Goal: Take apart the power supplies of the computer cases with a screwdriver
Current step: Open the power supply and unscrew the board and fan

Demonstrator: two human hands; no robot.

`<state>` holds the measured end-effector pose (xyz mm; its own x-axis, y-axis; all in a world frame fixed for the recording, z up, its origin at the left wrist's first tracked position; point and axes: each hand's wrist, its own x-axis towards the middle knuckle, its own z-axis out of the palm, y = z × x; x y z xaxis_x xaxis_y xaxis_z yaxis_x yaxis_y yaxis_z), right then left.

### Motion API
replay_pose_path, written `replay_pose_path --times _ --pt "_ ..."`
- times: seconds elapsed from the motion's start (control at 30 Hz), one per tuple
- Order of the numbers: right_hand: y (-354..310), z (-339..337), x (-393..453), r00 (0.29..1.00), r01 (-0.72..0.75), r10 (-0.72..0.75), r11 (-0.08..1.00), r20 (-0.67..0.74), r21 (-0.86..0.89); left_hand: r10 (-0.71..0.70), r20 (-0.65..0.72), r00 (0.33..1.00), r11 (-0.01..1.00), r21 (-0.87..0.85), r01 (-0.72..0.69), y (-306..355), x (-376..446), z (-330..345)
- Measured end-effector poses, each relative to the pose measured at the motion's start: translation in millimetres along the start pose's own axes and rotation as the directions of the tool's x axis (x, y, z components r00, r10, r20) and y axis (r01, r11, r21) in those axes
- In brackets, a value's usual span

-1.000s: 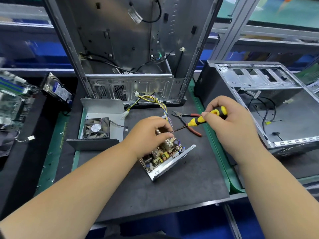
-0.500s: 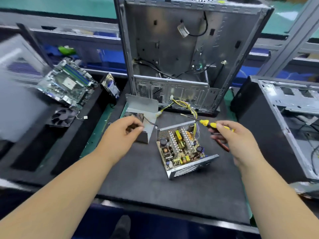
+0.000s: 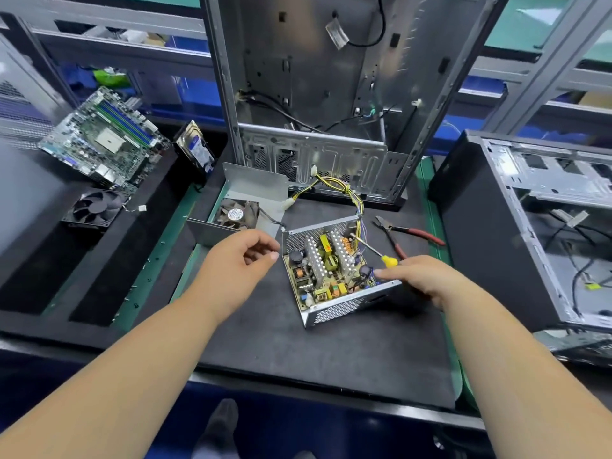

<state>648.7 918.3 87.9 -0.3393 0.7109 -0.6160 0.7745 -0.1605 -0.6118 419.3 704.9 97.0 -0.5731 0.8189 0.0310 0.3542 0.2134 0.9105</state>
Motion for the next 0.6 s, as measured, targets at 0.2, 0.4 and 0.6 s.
replay_pose_path --times 0.2,0.4,0.6 --pt "-4.9 5.3 12.1 0.992 -0.101 0.104 0.994 0.078 -0.038 0.021 -0.017 1.0 0.999 -0.046 -0.022 2.9 10.1 7.1" --pt "-0.4 8.3 18.0 0.997 0.009 -0.006 0.999 0.075 -0.038 0.031 -0.014 0.999 0.997 -0.068 -0.032 -1.7 19.2 4.7" --pt "-0.2 -0.1 18.7 0.994 0.107 -0.108 0.973 0.006 -0.205 0.072 0.02 0.997 0.996 -0.056 -0.07 -2.6 36.3 -4.1"
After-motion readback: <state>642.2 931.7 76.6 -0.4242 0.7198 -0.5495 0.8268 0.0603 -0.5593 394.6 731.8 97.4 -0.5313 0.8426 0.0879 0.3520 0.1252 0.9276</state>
